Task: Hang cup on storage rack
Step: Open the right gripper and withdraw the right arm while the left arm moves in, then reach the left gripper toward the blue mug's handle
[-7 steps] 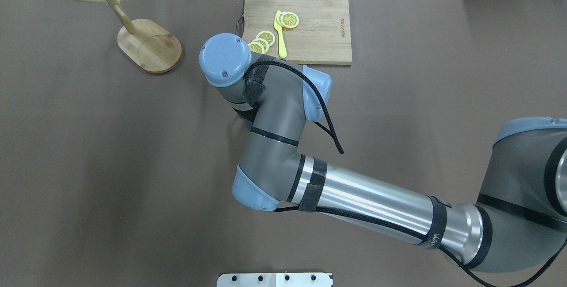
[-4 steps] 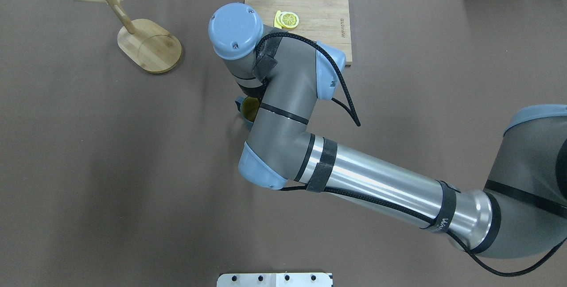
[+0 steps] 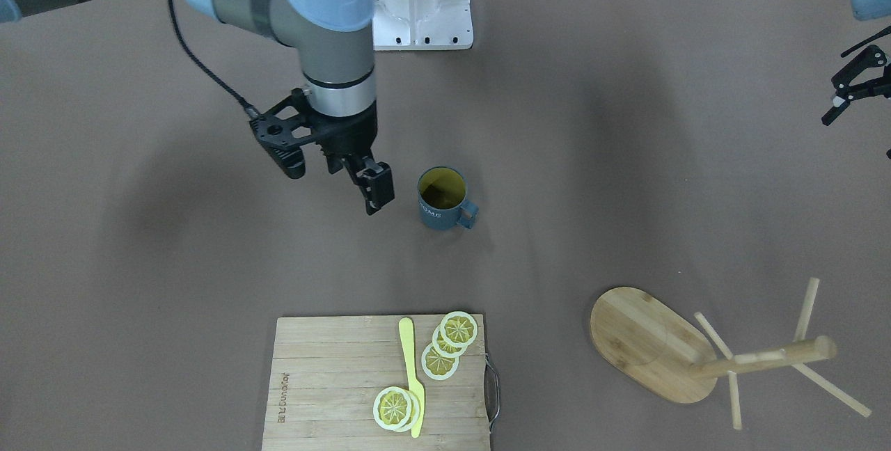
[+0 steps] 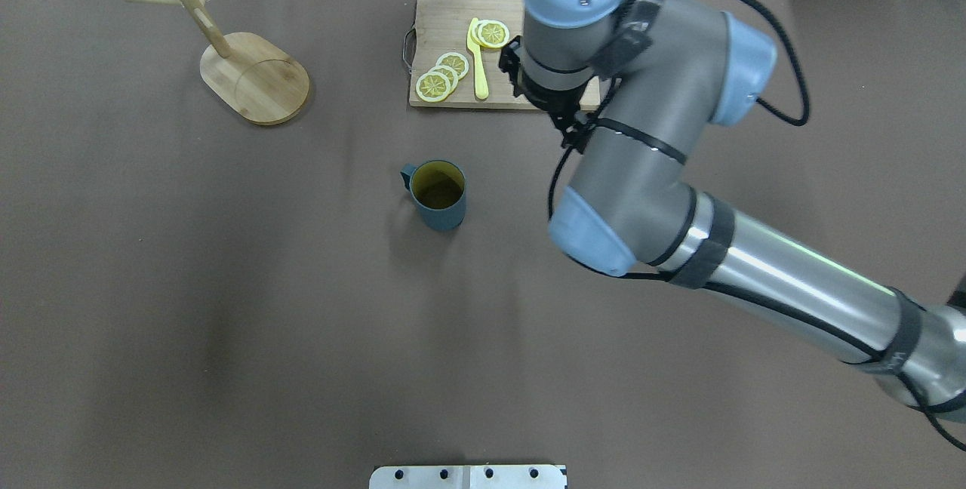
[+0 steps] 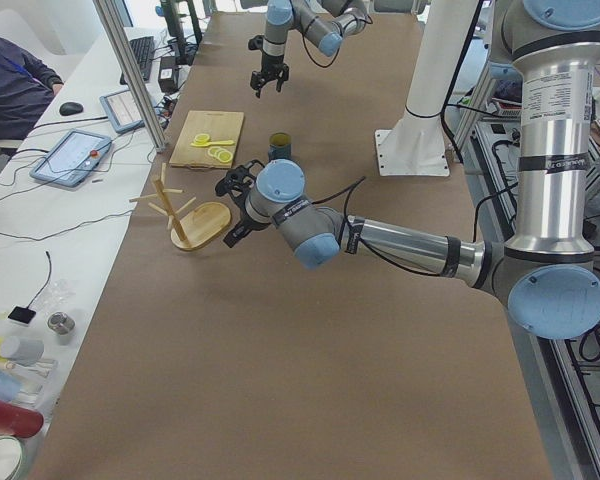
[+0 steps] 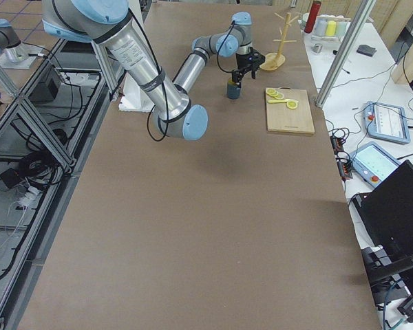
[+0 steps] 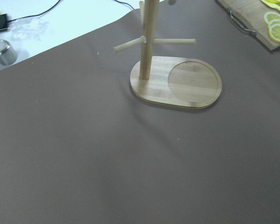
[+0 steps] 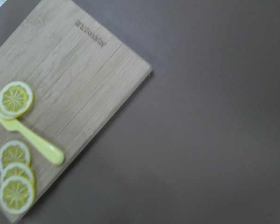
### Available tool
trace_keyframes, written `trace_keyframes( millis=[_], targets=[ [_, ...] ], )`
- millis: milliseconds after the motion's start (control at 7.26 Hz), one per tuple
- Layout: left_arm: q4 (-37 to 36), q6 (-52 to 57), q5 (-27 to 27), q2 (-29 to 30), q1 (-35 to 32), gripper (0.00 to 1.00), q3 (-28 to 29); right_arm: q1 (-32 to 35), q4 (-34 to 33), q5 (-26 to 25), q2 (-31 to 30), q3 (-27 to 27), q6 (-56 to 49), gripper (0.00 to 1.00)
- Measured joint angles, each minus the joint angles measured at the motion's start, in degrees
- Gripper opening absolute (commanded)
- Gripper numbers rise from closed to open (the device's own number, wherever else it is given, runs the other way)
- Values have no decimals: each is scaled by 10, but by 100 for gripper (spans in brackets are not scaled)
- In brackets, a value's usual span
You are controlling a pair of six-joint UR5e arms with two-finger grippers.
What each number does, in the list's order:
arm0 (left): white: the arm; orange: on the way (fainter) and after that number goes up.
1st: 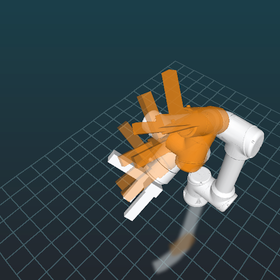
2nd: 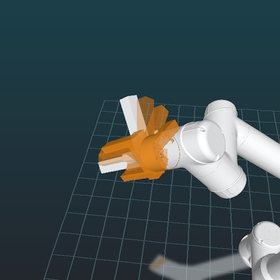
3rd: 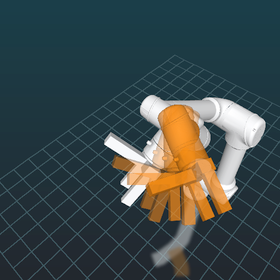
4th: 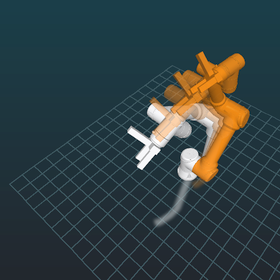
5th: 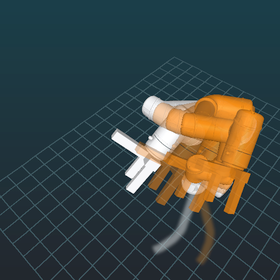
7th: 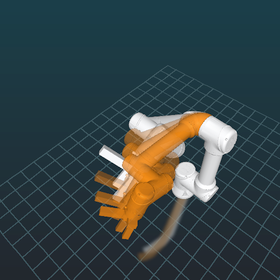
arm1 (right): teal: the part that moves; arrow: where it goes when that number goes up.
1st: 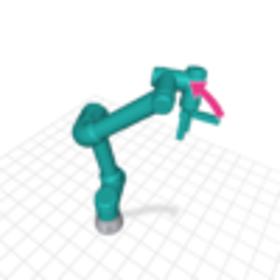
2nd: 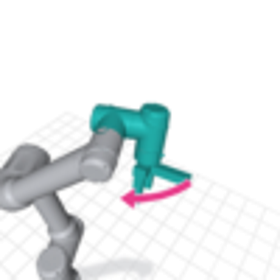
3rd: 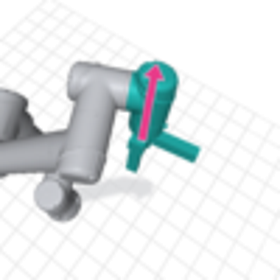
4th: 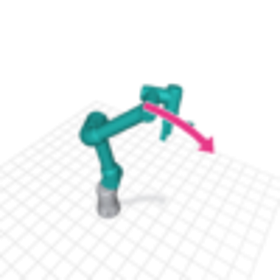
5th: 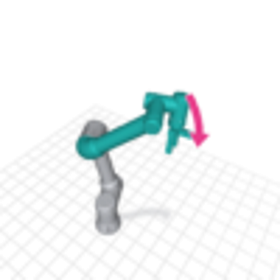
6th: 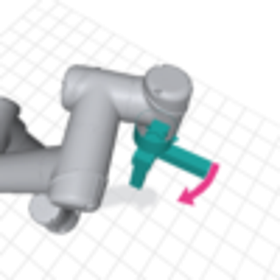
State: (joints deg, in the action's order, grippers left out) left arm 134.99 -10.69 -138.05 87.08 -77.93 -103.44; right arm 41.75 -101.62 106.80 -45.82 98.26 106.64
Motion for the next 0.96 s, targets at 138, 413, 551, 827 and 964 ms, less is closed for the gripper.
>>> trace_keyframes(
  millis=[138, 413, 551, 827, 964],
  targets=[
    [18, -6, 1, 7, 16, 100, 0, 38, 1, 28, -62, 44, -96, 100],
    [31, -18, 5, 30, 49, 99, -1, 114, 6, 92, -150, 74, -301, 100],
    [35, -20, 6, 42, 63, 99, 0, 147, 8, 111, -185, 77, -399, 100],
    [38, -20, 49, 67, 119, 98, 1, 223, 19, 152, -266, 74, -609, 100],
    [39, -20, 87, 88, 163, 98, 3, 264, 34, 177, -309, 73, -701, 100]
  ],
)
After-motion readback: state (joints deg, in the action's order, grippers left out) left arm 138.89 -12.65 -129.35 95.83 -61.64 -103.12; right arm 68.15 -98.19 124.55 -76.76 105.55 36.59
